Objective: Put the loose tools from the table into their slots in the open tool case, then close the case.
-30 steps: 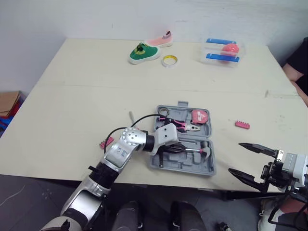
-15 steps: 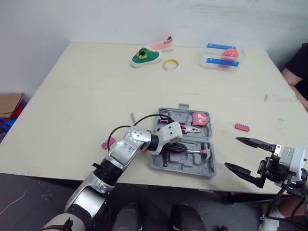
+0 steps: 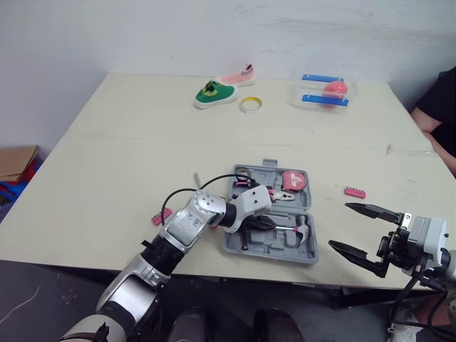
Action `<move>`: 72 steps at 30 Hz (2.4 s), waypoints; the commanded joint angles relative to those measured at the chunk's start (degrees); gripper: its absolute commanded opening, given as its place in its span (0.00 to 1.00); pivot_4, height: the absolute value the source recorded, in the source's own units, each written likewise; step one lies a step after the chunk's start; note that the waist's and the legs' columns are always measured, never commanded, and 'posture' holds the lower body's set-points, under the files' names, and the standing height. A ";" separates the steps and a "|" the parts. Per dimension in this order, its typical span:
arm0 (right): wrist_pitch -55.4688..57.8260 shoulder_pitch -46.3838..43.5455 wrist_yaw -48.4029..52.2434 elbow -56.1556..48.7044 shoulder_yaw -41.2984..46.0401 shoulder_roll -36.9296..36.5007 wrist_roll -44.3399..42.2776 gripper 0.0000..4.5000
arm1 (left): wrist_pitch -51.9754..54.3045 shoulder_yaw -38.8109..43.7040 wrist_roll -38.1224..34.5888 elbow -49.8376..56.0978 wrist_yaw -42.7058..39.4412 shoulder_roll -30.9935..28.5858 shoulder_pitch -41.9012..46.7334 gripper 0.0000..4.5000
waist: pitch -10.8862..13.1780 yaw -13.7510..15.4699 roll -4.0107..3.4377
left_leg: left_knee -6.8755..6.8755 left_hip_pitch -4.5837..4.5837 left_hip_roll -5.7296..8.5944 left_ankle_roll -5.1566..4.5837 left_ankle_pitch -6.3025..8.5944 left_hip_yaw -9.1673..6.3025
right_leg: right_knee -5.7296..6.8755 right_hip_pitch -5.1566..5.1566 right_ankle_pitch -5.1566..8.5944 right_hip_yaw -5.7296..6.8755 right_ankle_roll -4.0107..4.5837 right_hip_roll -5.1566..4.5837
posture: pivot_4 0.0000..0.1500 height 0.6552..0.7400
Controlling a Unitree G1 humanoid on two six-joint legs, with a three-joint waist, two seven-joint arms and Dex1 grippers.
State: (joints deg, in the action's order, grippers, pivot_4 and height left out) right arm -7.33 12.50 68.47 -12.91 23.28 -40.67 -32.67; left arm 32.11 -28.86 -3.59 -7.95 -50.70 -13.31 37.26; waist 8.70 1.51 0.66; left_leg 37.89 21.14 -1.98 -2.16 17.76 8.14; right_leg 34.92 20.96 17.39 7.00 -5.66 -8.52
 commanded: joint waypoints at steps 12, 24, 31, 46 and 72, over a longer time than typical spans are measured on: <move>-4.39 0.78 4.46 5.88 4.45 -1.50 -0.89 1.00 | -22.47 17.21 -13.47 10.16 -9.38 -3.64 -4.33 0.01 | 1.16 -0.17 -0.44 | -0.02 1.04 0.06 0.00 -0.37 0.11 | -0.02 1.01 -0.02 0.13 -0.02 0.06 | 1.00 1.00; -4.41 -2.38 5.91 14.52 8.98 -6.94 -0.70 1.00 | -20.08 39.66 -22.39 15.40 -7.01 -20.63 -13.72 0.37 | 1.61 -0.35 -0.38 | 0.08 1.05 0.10 -0.37 -0.28 0.09 | -0.02 0.98 -0.18 0.18 -0.29 0.01 | 1.00 1.00; -9.14 -3.35 7.09 24.07 12.07 -7.77 1.38 1.00 | -25.47 59.92 -19.40 7.03 -3.30 -30.31 -31.11 0.99 | 1.65 -1.03 -0.40 | -0.03 1.06 0.10 -0.10 -0.19 0.23 | -0.14 1.08 -0.12 0.01 -0.22 0.02 | 1.00 1.00; -24.83 -4.14 5.54 48.53 15.75 -9.52 4.94 1.00 | -36.26 77.76 -19.61 -11.82 -1.51 -35.06 -49.91 0.99 | 1.78 -1.73 -0.19 | -0.83 1.07 0.10 0.53 -0.13 0.37 | -0.24 1.59 0.07 -0.14 0.04 -0.04 | 1.00 1.00; -5.06 -11.45 7.40 2.30 -8.15 3.85 -6.22 1.00 | -23.49 50.85 -18.32 9.08 0.15 -29.26 -42.55 0.99 | 1.79 -2.90 -0.25 | -0.71 0.99 0.08 0.66 -0.43 0.36 | 0.35 1.60 0.08 -0.15 0.12 0.02 | 1.00 1.00</move>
State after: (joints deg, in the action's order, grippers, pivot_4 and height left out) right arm -12.56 1.28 76.26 -8.57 14.83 -36.78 -38.31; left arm 8.77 22.07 -22.16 1.07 -51.66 -42.76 -5.76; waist 10.49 -1.39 0.40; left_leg 37.22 22.14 -1.89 -1.50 17.32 8.50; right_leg 35.28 22.56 17.47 6.84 -5.54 -8.52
